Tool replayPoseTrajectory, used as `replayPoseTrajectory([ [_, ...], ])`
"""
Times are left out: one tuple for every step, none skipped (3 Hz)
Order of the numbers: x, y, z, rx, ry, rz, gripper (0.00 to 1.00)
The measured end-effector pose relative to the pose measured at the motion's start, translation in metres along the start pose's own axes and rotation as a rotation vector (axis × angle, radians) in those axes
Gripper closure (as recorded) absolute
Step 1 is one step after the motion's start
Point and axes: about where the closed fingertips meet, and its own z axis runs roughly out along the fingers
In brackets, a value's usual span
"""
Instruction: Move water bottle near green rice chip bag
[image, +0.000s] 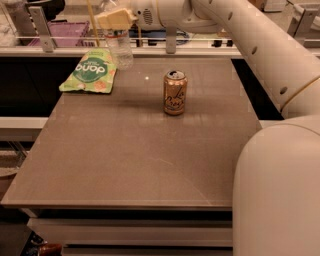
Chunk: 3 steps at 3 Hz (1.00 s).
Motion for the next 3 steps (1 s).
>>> replayPoseTrajectory([
  [0.018, -0.005, 0.009, 0.023, 0.021, 0.02, 1.0],
  [0.036, -0.012, 0.012, 0.043, 0.03, 0.041, 1.0],
  [0.049, -0.019, 0.017, 0.052, 0.028, 0.056, 1.0],
])
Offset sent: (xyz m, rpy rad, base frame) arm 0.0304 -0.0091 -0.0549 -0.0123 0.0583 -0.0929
